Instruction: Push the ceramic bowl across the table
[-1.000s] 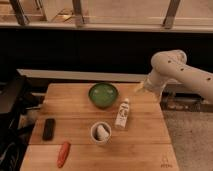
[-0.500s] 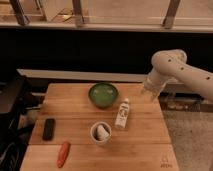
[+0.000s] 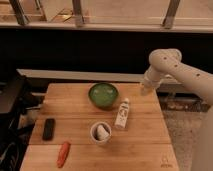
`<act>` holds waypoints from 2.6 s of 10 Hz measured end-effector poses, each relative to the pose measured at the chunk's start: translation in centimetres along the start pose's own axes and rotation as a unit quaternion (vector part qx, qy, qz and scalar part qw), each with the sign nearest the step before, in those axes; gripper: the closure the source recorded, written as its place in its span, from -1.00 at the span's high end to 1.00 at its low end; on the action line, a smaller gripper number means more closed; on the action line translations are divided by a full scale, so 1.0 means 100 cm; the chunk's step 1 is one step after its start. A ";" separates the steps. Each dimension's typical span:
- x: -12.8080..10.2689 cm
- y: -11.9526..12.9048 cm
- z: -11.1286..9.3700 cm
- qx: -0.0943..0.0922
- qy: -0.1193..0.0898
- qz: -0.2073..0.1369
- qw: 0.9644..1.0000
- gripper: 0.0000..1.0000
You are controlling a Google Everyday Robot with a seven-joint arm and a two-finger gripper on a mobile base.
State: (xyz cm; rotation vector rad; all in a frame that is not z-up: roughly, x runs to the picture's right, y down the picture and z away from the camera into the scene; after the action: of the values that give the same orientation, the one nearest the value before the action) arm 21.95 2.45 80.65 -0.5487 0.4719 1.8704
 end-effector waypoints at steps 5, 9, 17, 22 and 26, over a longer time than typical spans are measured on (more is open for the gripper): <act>-0.030 0.058 0.045 -0.016 0.008 -0.040 0.999 -1.00; -0.030 0.057 0.045 -0.014 0.009 -0.040 0.999 -1.00; -0.052 0.080 0.092 -0.036 0.024 -0.047 0.998 -1.00; -0.056 0.077 0.129 -0.039 0.059 -0.034 0.997 -1.00; -0.052 0.097 0.156 -0.045 0.085 -0.052 0.994 -1.00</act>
State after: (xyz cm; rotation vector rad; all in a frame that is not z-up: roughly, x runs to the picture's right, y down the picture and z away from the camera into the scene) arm 12.18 3.94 96.94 -0.7833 0.4629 1.7599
